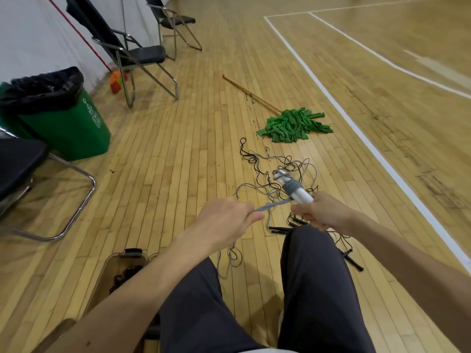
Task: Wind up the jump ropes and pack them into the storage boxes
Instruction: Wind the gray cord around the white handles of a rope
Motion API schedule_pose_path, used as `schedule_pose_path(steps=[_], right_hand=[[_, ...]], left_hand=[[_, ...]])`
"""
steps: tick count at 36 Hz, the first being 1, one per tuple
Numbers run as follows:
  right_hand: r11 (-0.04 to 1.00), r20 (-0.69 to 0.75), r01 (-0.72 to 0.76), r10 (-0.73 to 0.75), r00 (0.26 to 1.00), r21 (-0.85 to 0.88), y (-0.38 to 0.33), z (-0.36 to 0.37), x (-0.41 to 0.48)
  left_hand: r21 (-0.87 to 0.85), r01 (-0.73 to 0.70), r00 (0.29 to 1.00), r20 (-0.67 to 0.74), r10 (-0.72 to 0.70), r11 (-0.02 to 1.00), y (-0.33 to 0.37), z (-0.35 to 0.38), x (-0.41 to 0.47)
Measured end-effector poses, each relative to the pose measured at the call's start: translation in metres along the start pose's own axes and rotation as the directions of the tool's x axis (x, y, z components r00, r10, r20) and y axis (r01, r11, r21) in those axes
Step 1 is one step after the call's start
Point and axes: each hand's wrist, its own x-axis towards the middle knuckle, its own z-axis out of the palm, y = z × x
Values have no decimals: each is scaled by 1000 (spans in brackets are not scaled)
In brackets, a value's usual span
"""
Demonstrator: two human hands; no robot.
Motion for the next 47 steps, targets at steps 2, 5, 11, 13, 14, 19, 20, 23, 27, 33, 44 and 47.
schedule_pose_path(steps=[2,5,11,13,14,19,20,23,27,33,44,47], right_hand=[[1000,46,-25,25,999,1,0,1,1],[998,124,-65,67,990,-24,-4,5,1],[994,196,-65,81,977,-87,-17,15,0],[991,232,-54,82,969,-123,-20,20,-1],[988,249,-54,89,964,-142,-20,23,-2],[953,397,-86,201,895,-289,-28,39,-9],[942,423,-82,223,878,-326,-30,42,-11],[896,460,-54,277,844,-441,-37,50,-17],[847,501,-24,336,798,-531,-43,58,-27],[806,558,52,361,747,-590,-49,70,-41],[779,592,218,231,772,-587,-68,75,-68],[805,630,256,179,755,-536,-73,74,-78]], left_hand=[[139,-83,995,-38,89,987,5,-12,2],[257,-196,975,-53,216,946,9,-30,6],[387,-360,915,-34,403,849,13,-57,18],[413,-396,884,-68,462,820,9,-61,21],[431,-405,880,-54,471,806,8,-64,22],[486,-361,917,28,398,796,9,-82,31],[492,-348,923,30,384,798,9,-84,33],[488,-332,934,50,354,807,7,-84,35],[453,-344,934,72,351,823,1,-82,38],[255,-329,944,60,325,909,-5,-78,40],[-222,-165,969,144,200,961,-24,-72,42],[-374,-112,971,157,182,921,-30,-64,40]])
